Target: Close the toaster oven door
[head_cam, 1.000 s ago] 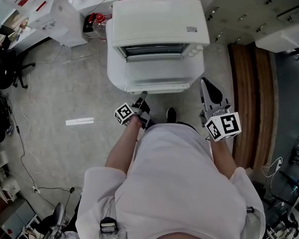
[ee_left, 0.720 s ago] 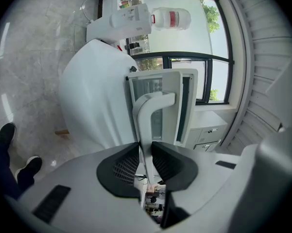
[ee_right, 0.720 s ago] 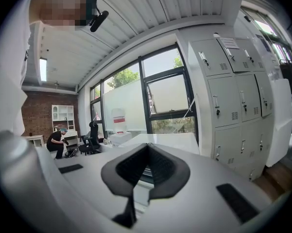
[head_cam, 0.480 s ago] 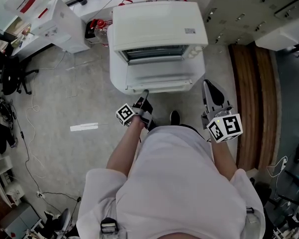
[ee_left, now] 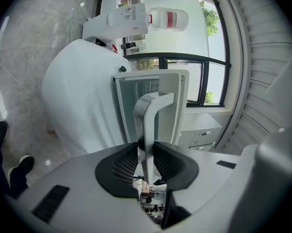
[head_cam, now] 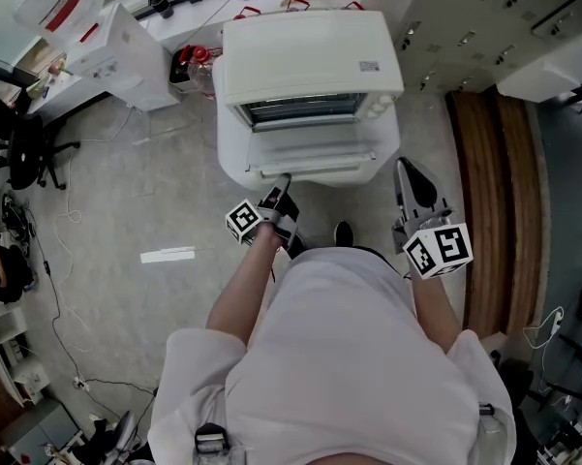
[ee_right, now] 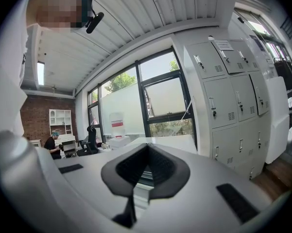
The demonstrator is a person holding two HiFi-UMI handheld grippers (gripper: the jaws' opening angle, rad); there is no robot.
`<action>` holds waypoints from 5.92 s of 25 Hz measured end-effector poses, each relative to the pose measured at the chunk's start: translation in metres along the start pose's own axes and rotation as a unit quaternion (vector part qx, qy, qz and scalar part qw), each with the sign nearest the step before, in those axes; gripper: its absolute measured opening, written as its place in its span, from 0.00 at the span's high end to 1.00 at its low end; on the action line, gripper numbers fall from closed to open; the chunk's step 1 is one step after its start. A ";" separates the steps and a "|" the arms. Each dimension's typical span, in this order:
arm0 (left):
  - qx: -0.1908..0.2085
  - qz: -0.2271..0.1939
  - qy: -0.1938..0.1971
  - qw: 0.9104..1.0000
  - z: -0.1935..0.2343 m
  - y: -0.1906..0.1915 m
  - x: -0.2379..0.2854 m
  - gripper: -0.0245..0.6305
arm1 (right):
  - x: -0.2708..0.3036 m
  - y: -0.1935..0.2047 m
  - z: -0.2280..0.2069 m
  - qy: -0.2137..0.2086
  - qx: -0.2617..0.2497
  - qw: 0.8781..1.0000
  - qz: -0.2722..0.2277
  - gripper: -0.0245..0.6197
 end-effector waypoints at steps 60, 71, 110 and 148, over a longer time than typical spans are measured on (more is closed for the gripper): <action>0.056 -0.021 0.125 0.990 -0.097 -0.069 0.105 0.78 | 0.018 0.003 -0.030 0.046 0.030 0.998 -0.012 0.95; 0.050 -0.025 0.124 0.991 -0.099 -0.069 0.103 0.78 | 0.014 -0.003 -0.031 0.043 0.026 0.999 -0.020 0.95; 0.179 -0.081 0.127 0.972 -0.152 -0.007 0.002 0.88 | -0.016 0.003 -0.032 0.002 -0.004 0.999 -0.035 0.95; 0.686 -0.119 -0.044 0.717 -0.231 0.064 -0.050 0.93 | 0.003 -0.004 -0.016 -0.032 -0.013 0.999 -0.035 0.95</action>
Point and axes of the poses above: the fingertips, and each gripper's own axes: x forward along the fingers, z to its left, y out of its underside, the point moved 9 cm from there along -x, backward along the fingers, and after that the axes turned 6 degrees about -x, right-handed, at the moved point
